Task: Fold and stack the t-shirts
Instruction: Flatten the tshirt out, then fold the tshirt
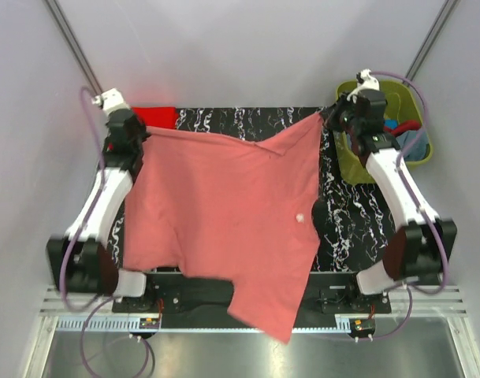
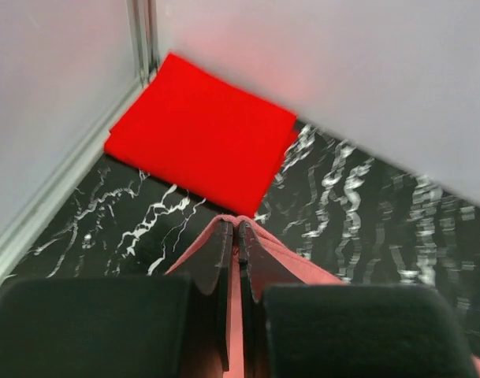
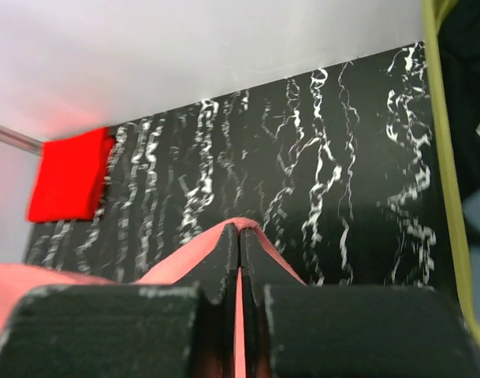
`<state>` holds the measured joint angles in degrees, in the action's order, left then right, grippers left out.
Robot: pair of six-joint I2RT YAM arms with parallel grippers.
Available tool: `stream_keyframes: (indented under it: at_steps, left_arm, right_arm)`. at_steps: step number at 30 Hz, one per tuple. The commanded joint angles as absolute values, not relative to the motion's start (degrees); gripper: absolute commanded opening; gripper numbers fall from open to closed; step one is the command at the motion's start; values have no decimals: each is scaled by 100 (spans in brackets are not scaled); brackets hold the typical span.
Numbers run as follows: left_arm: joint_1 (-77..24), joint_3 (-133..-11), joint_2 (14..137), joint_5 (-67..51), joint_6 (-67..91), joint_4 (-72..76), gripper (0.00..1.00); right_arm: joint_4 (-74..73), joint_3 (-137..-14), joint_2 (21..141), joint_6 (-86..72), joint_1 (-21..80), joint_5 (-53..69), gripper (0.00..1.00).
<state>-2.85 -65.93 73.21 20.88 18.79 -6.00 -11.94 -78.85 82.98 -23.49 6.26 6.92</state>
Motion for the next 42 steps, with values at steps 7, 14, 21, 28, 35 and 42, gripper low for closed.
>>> stream_keyframes:
  at_steps: [7, 14, 21, 28, 35, 42]
  left_arm:
    - [113, -8076, 10176, 1662, 1916, 265, 0]
    - [193, -8183, 10512, 1134, 2048, -148, 0]
    - [255, -8305, 10529, 703, 2030, -1080, 0]
    - [334, -7902, 10108, 431, 2320, -1677, 0]
    - [597, -8051, 10222, 27, 2154, -2355, 0]
    - [800, -8551, 10704, -167, 1881, -3093, 0]
  right_arm:
    - [-53, -9184, 10212, -1828, 615, 975, 0]
    - [-325, -9334, 10381, -1889, 615, 1116, 0]
    - [-650, -8274, 9660, -2539, 615, 1256, 0]
    - [-799, -7155, 8799, -3498, 606, 1345, 0]
    - [-1450, -6962, 8535, -3551, 606, 1477, 0]
    - [-1758, -6654, 8358, -3507, 615, 1748, 0]
